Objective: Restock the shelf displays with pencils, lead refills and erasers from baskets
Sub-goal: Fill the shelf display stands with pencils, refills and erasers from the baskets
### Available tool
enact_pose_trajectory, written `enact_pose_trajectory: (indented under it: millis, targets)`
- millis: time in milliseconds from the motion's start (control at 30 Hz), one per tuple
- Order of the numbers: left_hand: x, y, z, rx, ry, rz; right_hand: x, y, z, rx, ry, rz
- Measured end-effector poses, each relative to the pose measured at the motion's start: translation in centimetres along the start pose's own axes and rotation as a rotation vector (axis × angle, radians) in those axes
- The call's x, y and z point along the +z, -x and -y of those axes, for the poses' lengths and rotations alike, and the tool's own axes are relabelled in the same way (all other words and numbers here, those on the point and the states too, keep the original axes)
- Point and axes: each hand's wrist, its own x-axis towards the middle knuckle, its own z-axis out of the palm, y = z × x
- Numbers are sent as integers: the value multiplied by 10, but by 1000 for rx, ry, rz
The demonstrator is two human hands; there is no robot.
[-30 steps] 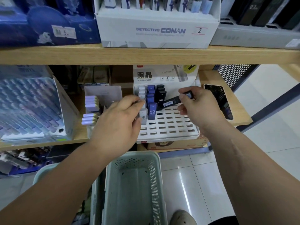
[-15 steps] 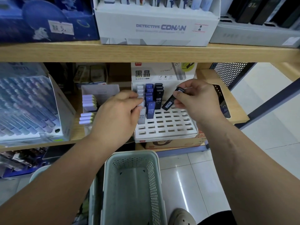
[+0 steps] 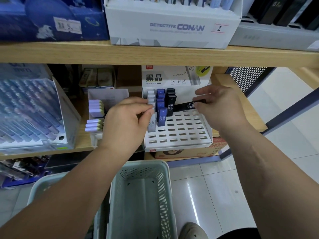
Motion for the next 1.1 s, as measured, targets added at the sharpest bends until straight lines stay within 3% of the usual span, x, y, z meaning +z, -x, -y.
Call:
enact_pose_trajectory:
  millis: [200, 433, 567, 733, 1100]
  targets:
    - [-3, -4, -5, -56, 3, 21, -13, 0, 9, -128, 54, -224]
    - [-5, 5, -11, -148, -1, 32, 6, 6, 7, -235, -2, -97]
    - [-4, 5, -10, -311, 158, 37, 17, 10, 8, -373, 121, -67]
    - [-1, 3, -9, -330, 197, 33, 22, 10, 8, -463, 205, -25]
    - [1, 5, -8, -339, 199, 31, 18, 7, 7, -407, 157, 62]
